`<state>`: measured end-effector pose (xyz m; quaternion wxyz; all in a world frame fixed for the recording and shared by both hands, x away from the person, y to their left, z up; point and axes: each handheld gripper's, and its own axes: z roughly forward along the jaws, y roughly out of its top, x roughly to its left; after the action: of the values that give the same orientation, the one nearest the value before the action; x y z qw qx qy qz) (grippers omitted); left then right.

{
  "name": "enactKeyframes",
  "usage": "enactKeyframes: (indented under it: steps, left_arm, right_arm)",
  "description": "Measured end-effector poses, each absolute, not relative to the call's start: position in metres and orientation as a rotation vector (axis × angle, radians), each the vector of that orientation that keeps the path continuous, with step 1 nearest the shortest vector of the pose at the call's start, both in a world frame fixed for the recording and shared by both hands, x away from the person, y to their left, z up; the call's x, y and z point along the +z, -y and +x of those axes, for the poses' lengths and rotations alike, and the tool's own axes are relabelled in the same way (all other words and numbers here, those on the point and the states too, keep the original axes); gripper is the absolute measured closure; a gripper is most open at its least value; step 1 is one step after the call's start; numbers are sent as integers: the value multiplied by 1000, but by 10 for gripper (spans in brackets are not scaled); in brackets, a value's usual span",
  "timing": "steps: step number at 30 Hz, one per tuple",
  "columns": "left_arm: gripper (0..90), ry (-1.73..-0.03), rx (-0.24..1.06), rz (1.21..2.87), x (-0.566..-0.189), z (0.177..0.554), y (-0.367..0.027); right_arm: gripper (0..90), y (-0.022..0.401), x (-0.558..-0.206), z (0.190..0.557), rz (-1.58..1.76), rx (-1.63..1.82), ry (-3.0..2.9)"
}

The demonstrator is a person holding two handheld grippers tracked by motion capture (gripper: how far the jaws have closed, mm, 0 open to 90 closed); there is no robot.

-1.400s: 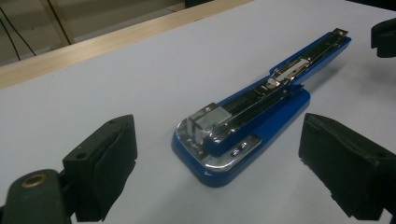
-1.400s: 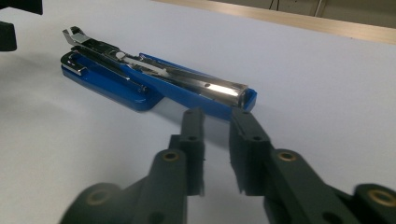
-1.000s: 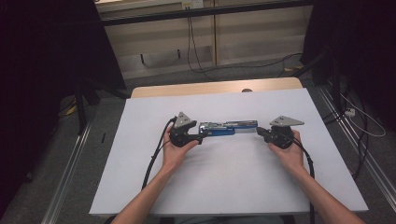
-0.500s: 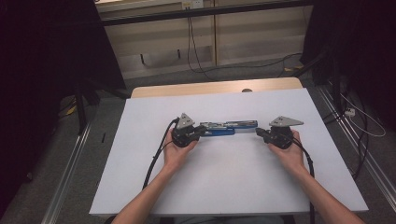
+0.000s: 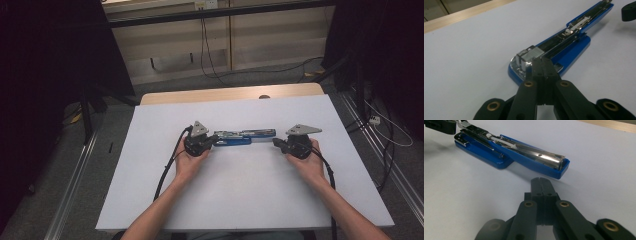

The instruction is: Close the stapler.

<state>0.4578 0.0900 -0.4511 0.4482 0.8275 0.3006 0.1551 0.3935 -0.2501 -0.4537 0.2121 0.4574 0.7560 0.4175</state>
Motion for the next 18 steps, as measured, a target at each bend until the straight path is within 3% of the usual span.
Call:
enactKeyframes:
  steps: [18]
  left_arm:
    - [900, -735, 393, 2092, -450, 458, -86]
  right_arm:
    - [900, 252, -455, 400, 1330, 1115, -2121]
